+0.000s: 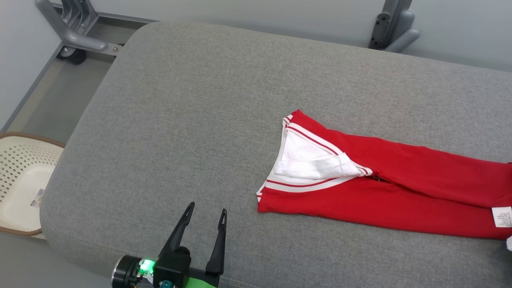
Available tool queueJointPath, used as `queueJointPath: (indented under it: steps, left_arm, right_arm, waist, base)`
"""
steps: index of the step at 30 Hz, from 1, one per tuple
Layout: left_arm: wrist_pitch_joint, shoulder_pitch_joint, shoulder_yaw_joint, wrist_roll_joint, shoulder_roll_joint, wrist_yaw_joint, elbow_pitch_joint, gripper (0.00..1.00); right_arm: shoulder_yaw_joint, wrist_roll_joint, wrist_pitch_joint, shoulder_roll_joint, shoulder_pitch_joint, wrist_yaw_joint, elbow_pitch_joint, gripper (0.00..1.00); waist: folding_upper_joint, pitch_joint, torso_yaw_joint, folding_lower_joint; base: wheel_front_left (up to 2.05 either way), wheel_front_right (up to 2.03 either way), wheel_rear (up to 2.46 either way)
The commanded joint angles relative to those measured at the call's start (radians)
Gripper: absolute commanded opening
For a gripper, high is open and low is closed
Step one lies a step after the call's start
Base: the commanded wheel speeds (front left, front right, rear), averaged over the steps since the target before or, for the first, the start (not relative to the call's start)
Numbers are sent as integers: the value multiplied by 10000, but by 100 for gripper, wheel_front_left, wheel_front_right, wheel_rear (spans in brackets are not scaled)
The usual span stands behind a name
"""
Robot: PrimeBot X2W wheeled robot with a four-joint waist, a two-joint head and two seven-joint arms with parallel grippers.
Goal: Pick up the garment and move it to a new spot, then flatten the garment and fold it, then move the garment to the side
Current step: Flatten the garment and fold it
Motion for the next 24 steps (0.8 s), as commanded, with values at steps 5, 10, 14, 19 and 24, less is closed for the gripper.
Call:
queueJointPath:
  steps: [5,10,14,19,24]
  left_arm:
    - [-24,185,229,175,-113,-170,-5,100]
    - [-24,125,358,317,-211,-323,26,100]
    - [-24,-32,438,440,-277,-415,25,100]
    - [-24,-125,529,554,-344,-543,81,100]
    - [-24,-152,623,617,-398,-632,111,100]
  right_arm:
    - [-194,-33,-534,-287,142,-5,-208,100]
    - [-356,-203,-1009,-254,-61,-2,-910,100]
    - [-106,-66,-993,37,-135,-2,-1507,100]
    - [259,-55,-545,170,20,-2,-1465,100]
    - [96,-110,-260,151,-6,-2,-836,100]
  waist:
    - [0,48,-199,0]
    - [0,104,-483,0]
    - [0,166,-606,0]
    - [0,196,-598,0]
    - [0,238,-530,0]
  base:
    - [0,0,0]
    - [0,0,0]
    - [0,0,0]
    - [0,0,0]
    - [0,0,0]
